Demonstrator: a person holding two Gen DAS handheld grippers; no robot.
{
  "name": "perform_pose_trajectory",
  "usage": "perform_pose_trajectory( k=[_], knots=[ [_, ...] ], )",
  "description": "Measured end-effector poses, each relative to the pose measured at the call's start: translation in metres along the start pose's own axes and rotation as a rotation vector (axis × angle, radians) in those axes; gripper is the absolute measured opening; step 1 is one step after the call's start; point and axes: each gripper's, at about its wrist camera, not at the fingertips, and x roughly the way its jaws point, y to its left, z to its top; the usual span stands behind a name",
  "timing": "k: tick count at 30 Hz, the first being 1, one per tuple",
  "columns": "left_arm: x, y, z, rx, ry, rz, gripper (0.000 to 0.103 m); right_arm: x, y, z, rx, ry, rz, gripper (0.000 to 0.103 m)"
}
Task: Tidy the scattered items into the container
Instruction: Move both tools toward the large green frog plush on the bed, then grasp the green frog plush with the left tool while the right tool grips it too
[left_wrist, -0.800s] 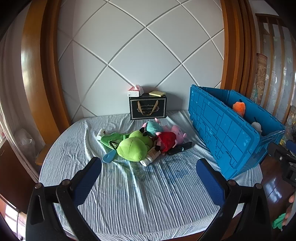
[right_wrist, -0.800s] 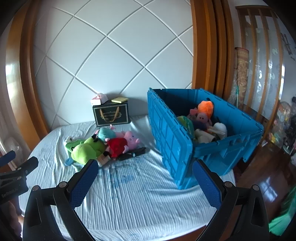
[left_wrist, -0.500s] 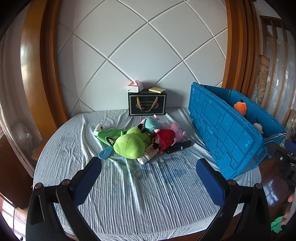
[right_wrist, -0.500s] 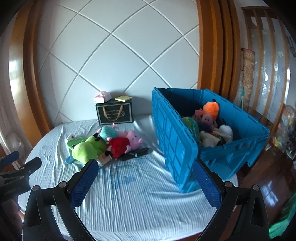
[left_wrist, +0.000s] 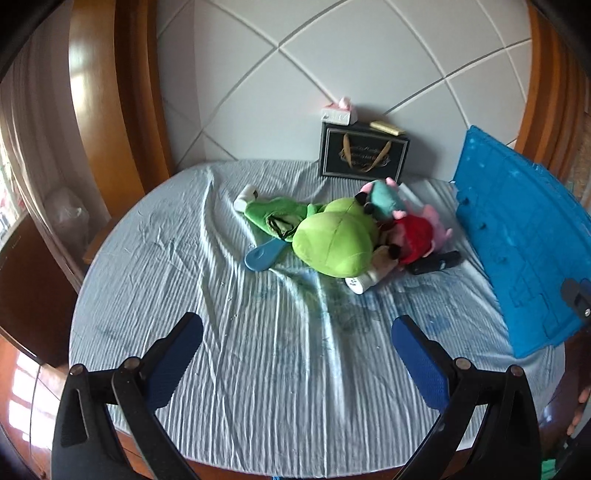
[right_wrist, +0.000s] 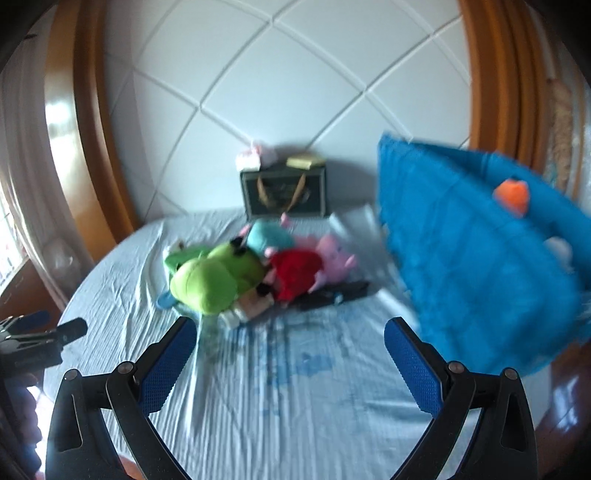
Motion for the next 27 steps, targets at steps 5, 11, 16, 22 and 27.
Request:
perform_pose_trajectory(
  k=[5,11,16,22,27],
  knots=[
    [0.068,0.008,0.025,0.006,0.066,-0.005,0.103,0.077,0.013,0.010,0.011,0.122,-0.014,0.103],
    [0.141,-0.021,0.055,0.032,0.133,-0.072,0.103,0.123,0.018,0.023,0.009,0.176,-0.059,0.103],
    [0.188,-0.048,0.071,-0.008,0.195,-0.091,0.103,0.156,0.014,0.038,0.003,0.218,-0.060,0.103],
    [0.232,-0.071,0.065,-0.008,0.237,-0.006,0.094,0.211,0.018,0.053,-0.058,0.277,0.022,0.103],
    [0.252,-0.034,0.053,-0.067,0.282,0.130,0.087,0.265,0.034,0.061,-0.164,0.337,0.164,0.103]
  ],
)
